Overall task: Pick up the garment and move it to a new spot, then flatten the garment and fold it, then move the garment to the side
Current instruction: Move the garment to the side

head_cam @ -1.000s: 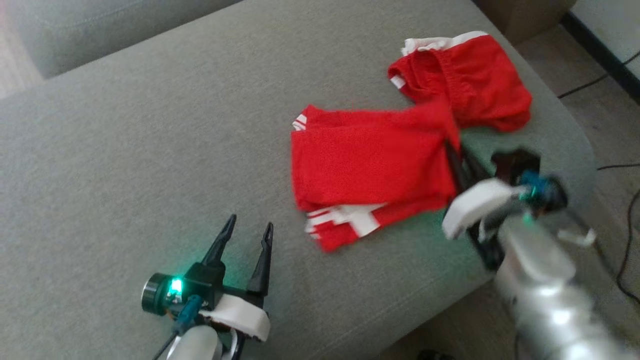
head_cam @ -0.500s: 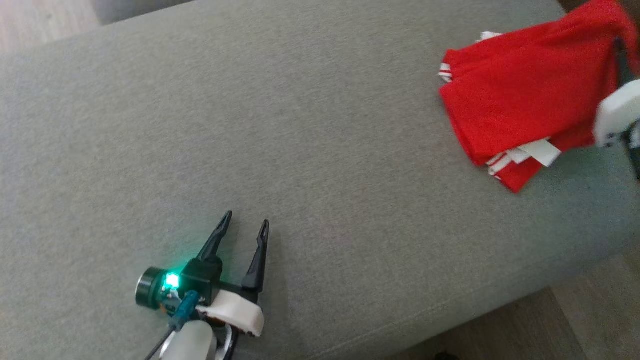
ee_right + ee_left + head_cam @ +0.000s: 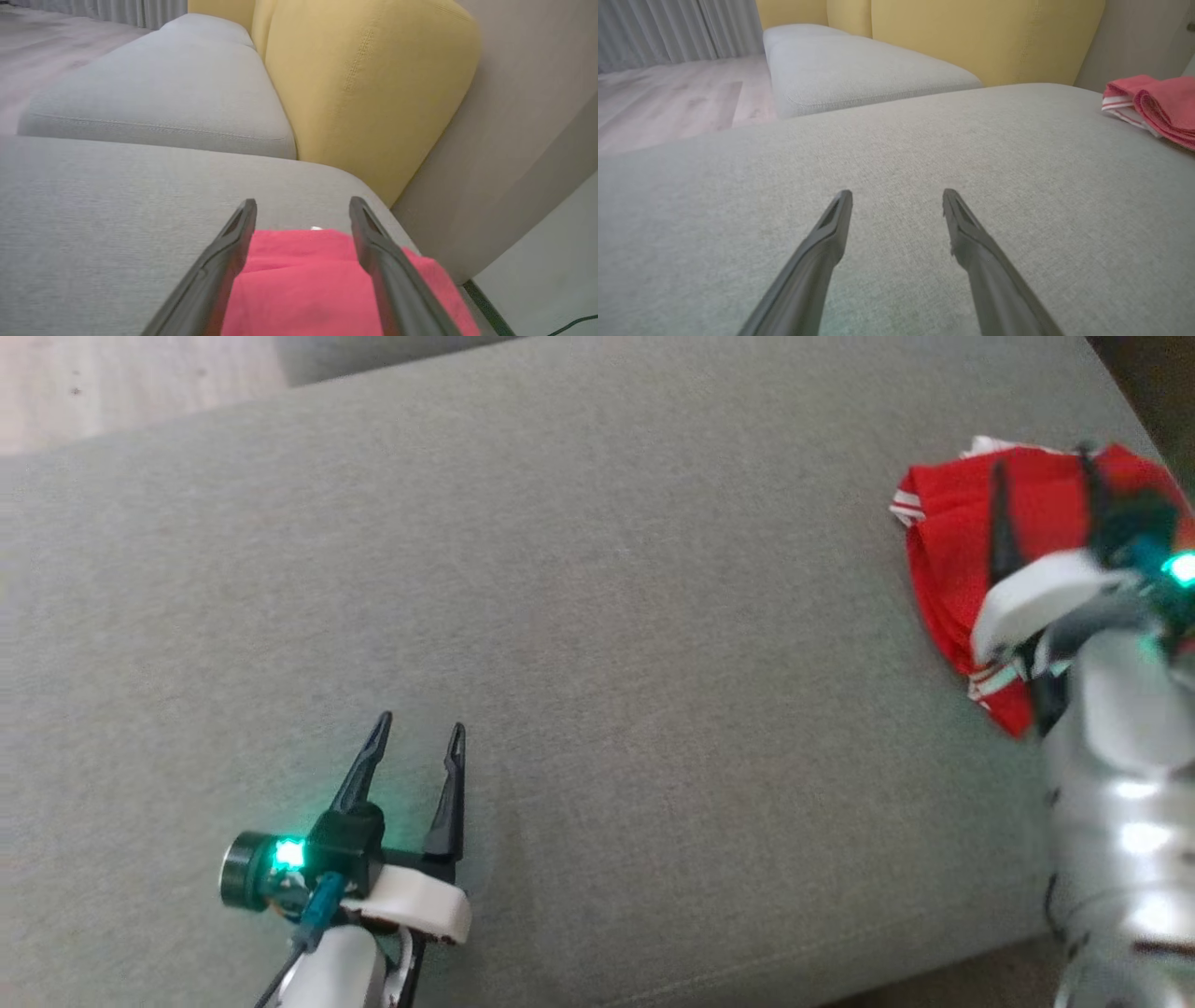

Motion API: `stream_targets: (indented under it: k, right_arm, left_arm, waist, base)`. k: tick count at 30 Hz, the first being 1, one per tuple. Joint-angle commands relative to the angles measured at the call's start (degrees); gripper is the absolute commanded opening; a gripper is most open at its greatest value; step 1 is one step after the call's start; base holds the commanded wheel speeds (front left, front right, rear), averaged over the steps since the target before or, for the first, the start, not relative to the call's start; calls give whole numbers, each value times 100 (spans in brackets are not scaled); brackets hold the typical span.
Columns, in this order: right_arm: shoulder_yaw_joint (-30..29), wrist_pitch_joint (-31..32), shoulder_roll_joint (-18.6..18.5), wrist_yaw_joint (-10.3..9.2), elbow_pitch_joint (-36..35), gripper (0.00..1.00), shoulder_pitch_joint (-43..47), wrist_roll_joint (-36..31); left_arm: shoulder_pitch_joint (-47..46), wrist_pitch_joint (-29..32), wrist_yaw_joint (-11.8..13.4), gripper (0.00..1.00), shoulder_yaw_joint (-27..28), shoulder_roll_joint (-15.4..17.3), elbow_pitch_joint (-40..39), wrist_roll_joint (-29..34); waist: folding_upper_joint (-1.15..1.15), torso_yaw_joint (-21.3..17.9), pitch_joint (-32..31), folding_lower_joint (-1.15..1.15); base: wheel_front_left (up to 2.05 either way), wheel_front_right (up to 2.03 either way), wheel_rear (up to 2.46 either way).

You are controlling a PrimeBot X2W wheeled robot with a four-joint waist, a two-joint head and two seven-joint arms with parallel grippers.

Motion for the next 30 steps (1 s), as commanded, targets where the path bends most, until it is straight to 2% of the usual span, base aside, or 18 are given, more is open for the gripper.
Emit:
stream_targets:
  k: [1, 5, 12, 18, 23, 30]
  right_arm:
    - [166, -74, 44, -4, -283, 100, -6, 131]
    - [547, -77, 213, -4, -683, 100, 642, 741]
    - [1308, -78, 246, -4, -1084, 100, 1588, 1921]
    - [1680, -78, 248, -4, -1411, 100, 2078, 2469]
    - [1842, -78, 248, -4, -1614, 100, 2354, 2716]
    - [1986, -78, 248, -4, -1685, 100, 2547, 2882]
  left_arm:
    - [62, -29, 50, 100, 244, 15, -193, 20]
    - [194, -29, 143, 100, 415, 14, -232, -16]
    - [351, -29, 269, 100, 737, 14, -255, -132]
    - [402, -29, 307, 100, 896, 14, -254, -154]
    - [472, -29, 309, 100, 993, 14, -253, -134]
    - [626, -29, 257, 100, 1212, 14, -227, -234]
  waist:
    - [0, 174, -143, 0]
    - [0, 518, -307, 0]
    - [0, 1116, -517, 0]
    - [0, 1483, -687, 0]
    - [0, 1566, -846, 0]
    - [0, 1461, -1104, 0]
  base:
    - [0, 0, 0]
    - [0, 0, 0]
    - [0, 0, 0]
    - [0, 0, 0]
    - [0, 0, 0]
    - [0, 0, 0]
